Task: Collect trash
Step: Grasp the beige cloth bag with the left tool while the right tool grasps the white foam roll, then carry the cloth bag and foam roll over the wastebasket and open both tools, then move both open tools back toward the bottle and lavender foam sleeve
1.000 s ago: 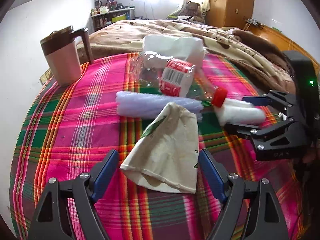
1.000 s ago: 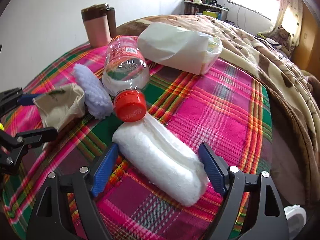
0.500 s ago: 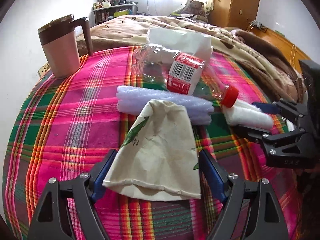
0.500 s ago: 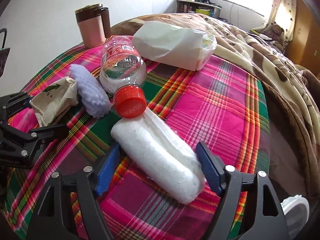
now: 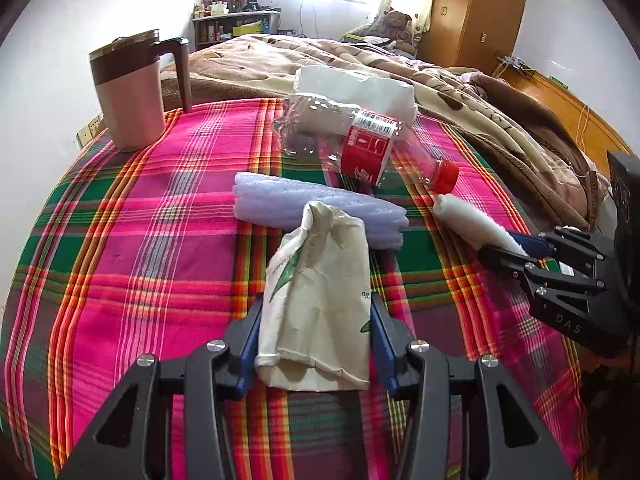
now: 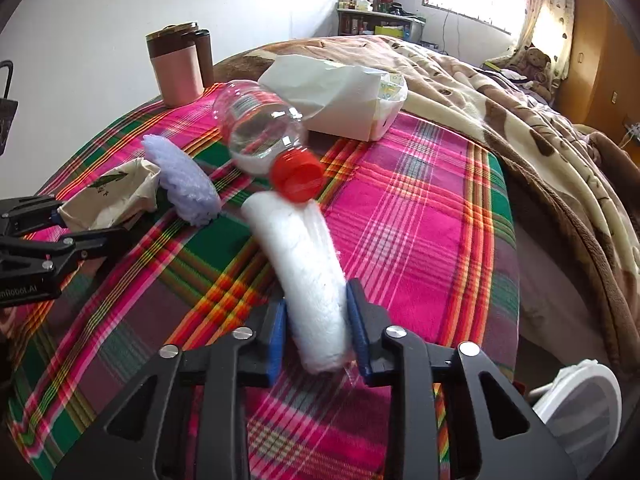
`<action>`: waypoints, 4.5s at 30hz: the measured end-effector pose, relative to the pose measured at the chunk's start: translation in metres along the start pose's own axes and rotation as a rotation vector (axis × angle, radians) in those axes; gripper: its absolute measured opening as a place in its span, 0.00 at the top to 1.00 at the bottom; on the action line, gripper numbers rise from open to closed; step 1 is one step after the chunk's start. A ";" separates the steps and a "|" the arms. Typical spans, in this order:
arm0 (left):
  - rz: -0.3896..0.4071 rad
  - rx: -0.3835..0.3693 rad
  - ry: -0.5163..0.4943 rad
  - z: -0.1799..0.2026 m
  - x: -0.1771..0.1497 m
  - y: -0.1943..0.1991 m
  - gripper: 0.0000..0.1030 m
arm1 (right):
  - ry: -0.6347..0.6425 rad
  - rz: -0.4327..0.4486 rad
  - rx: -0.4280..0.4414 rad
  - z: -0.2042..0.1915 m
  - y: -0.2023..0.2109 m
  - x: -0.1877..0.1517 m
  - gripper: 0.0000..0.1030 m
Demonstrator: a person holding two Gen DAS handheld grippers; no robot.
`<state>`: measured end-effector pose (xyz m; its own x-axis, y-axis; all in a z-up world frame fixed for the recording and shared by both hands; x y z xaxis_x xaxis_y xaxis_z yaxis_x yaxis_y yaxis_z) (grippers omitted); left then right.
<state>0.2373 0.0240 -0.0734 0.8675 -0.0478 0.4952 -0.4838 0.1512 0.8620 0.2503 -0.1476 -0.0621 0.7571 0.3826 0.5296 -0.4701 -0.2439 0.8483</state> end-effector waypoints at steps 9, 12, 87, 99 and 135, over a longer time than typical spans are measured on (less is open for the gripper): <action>0.030 -0.021 -0.013 0.012 -0.009 0.018 0.54 | -0.032 0.028 0.025 -0.005 0.015 -0.013 0.76; 0.043 -0.033 -0.022 0.019 -0.012 0.026 0.54 | -0.054 0.040 0.036 -0.006 0.022 -0.018 0.76; 0.126 -0.293 -0.454 0.304 -0.024 0.060 0.50 | -0.639 0.134 -0.330 0.164 0.145 -0.176 0.75; 0.089 -0.293 -0.491 0.328 -0.024 0.045 0.37 | -0.679 0.094 -0.340 0.175 0.138 -0.184 0.74; 0.169 -0.239 -0.390 0.256 -0.021 0.074 0.25 | -0.645 0.146 -0.292 0.143 0.141 -0.159 0.43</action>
<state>0.1535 -0.2163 0.0077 0.6485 -0.3628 0.6692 -0.5342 0.4094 0.7396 0.1284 -0.3706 -0.0279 0.7523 -0.2596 0.6056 -0.6205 0.0301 0.7837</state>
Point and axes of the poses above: each gripper's, at about its wrist camera, not at the fingertips, and y roughly against the way its jaws point, z to its right, x to its top, the point moved 5 cm from there along -y, roughly the way its jaws point, and after that the axes turned 9 degrees about -z, right-handed, at the moved point
